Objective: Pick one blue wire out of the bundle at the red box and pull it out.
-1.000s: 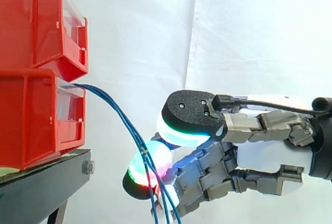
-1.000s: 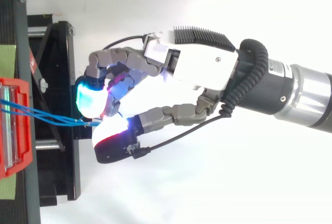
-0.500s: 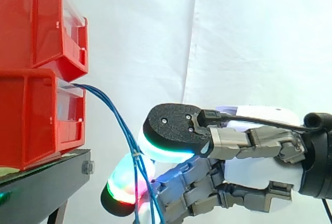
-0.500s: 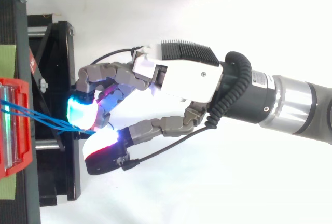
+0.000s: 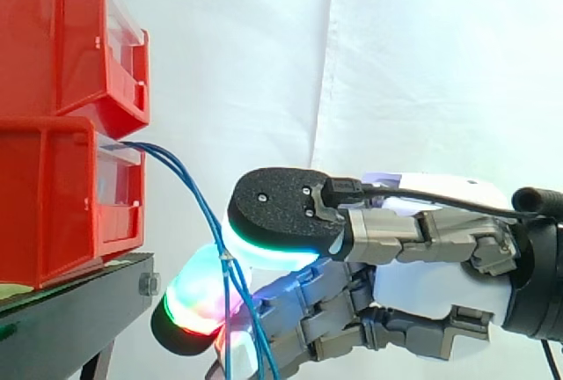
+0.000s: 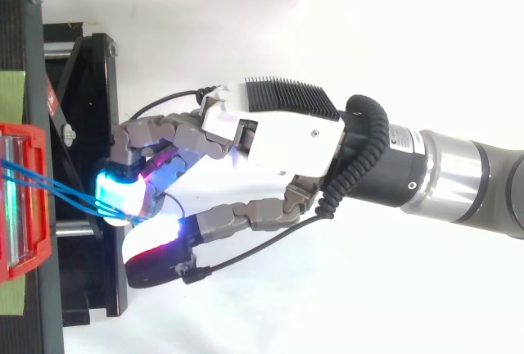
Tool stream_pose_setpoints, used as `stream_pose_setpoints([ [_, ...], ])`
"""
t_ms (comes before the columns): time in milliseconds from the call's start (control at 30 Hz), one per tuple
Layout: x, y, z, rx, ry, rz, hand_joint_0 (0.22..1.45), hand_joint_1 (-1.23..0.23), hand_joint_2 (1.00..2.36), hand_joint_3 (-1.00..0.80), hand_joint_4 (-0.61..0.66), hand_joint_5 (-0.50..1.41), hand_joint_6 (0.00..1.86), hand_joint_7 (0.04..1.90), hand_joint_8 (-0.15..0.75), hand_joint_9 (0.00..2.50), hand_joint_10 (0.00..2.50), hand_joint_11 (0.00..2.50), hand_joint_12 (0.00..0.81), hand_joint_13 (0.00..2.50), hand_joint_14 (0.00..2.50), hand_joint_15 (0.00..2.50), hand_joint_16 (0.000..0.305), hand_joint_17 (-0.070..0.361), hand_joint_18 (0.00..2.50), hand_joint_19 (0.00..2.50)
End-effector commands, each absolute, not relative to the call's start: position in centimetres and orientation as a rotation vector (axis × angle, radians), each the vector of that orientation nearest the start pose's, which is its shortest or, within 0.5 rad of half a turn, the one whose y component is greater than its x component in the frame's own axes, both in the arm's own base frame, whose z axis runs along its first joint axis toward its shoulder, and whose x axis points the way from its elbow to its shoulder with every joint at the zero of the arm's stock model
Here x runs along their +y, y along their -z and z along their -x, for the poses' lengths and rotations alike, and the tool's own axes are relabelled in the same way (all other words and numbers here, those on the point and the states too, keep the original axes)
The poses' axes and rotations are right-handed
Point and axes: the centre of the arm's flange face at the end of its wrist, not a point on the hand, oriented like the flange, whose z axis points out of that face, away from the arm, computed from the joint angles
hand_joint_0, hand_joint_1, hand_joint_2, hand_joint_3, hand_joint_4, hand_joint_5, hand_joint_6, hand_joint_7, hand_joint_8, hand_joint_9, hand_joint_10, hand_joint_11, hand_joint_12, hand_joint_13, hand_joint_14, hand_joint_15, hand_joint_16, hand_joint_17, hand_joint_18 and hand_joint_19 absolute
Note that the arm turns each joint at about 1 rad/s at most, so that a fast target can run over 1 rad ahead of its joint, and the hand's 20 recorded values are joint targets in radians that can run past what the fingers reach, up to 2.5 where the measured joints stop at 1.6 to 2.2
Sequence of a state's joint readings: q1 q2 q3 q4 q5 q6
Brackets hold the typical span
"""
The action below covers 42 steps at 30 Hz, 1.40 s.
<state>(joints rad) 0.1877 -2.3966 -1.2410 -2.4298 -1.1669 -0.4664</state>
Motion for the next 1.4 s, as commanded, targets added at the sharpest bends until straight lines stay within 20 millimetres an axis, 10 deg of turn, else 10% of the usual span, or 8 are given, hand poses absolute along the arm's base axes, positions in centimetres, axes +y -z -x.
stream_pose_setpoints([
  [0,-2.5,-18.8,-78.8,1.067,-0.816,-0.922,0.61,-0.69,1.02,-0.17,0.18,-0.18,0.79,0.86,0.333,1.00,0.01,0.66,0.385,0.86,0.02,0.47,0.048,0.109,0.68,0.46],
  [667,-2.7,-19.2,-78.9,1.054,-0.886,-0.939,0.63,-0.69,1.02,-0.07,0.22,-0.20,0.90,0.65,0.357,0.97,0.01,0.70,0.403,0.89,0.02,0.49,0.049,0.110,0.76,0.47],
  [1367,-3.3,-25.1,-75.8,1.212,-0.841,-1.041,0.63,-0.72,1.02,-0.15,0.20,-0.21,0.90,0.68,0.342,0.95,0.02,0.72,0.383,0.88,0.02,0.50,0.043,0.096,0.73,0.50],
])
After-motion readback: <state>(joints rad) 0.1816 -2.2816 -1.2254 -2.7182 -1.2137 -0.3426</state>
